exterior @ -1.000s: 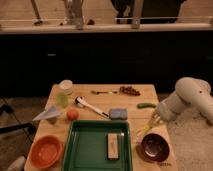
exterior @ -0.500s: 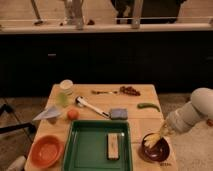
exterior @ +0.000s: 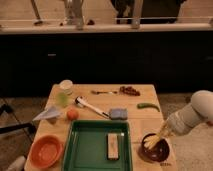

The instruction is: Place banana in purple bowl

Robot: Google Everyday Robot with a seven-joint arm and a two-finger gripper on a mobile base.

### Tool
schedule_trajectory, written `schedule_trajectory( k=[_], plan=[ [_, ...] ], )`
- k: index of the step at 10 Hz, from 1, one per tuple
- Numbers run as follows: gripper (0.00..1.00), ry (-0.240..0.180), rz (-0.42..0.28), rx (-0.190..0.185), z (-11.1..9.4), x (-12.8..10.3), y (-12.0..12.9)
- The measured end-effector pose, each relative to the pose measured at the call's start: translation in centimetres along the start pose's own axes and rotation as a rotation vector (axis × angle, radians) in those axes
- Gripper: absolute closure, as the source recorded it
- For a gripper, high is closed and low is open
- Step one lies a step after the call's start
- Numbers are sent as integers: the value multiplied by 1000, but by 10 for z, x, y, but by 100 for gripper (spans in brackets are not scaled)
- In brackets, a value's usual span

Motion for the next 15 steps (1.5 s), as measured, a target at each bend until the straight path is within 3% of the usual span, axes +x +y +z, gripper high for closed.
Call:
schedule_trajectory(
  k=[12,15],
  plan=[
    [96,-12,14,4,2,3,3],
    [86,-12,14,4,2,3,3]
  ],
)
